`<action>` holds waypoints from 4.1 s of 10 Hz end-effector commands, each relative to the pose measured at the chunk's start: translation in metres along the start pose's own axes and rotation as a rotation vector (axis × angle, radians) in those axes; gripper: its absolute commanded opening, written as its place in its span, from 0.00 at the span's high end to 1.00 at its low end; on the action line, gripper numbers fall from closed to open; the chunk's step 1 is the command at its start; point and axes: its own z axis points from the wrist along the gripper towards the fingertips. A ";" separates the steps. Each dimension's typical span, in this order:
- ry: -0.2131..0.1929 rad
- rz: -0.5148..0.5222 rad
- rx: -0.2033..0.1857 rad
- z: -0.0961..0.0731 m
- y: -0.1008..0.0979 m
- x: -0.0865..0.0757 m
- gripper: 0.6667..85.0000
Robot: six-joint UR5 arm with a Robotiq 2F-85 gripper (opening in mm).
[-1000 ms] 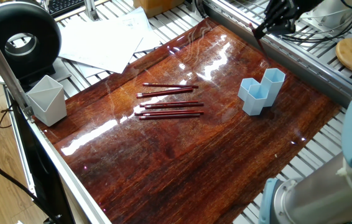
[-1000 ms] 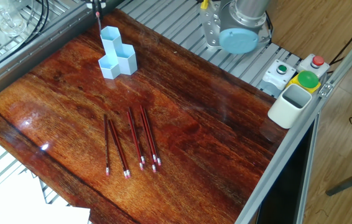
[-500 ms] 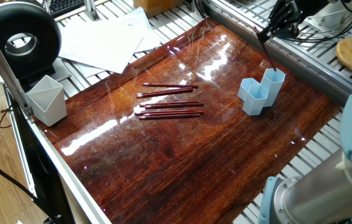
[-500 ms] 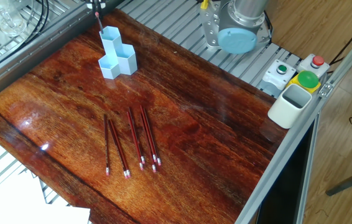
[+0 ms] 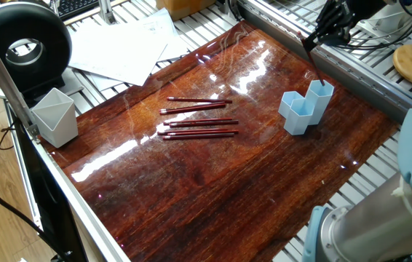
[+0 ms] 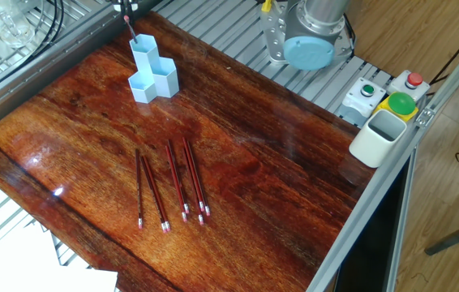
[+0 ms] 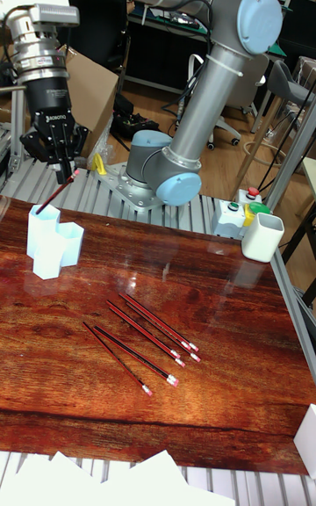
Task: Put the pen into the pen holder
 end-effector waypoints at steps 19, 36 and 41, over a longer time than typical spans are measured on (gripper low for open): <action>0.023 0.258 0.143 0.008 -0.040 0.020 0.80; 0.642 0.229 0.084 0.114 0.068 -0.070 0.60; 0.907 0.044 0.005 0.009 0.034 0.047 0.72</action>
